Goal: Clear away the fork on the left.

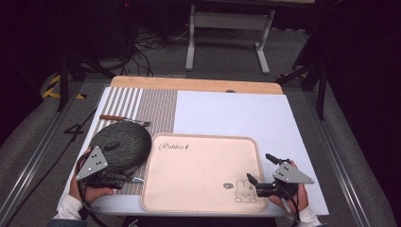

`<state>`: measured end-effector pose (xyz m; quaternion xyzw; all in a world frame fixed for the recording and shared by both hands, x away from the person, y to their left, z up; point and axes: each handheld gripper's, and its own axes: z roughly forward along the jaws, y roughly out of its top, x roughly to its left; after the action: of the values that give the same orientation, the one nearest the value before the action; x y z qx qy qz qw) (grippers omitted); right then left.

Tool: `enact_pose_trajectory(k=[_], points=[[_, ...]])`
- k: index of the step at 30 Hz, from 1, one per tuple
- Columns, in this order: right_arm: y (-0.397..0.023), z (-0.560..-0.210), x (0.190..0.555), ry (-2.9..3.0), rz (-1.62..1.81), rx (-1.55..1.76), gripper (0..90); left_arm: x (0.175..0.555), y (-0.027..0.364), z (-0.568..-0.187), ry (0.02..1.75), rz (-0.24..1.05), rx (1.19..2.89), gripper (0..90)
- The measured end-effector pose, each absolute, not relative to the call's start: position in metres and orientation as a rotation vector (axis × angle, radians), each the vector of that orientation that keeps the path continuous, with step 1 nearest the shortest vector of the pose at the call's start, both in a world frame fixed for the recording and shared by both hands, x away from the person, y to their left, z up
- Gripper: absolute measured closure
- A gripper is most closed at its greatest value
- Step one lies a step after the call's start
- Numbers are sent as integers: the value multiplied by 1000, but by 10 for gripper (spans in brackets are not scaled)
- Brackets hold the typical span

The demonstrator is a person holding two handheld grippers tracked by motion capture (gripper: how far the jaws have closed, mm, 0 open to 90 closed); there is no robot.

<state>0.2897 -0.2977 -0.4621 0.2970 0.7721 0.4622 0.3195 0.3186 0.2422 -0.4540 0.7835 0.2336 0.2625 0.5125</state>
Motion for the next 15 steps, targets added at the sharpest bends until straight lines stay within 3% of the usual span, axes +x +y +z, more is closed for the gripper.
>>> enact_pose_trajectory(k=[15], points=[[-294,-460,288,2028,1239,761,75,322,251,-449,587,670,1903,70]])
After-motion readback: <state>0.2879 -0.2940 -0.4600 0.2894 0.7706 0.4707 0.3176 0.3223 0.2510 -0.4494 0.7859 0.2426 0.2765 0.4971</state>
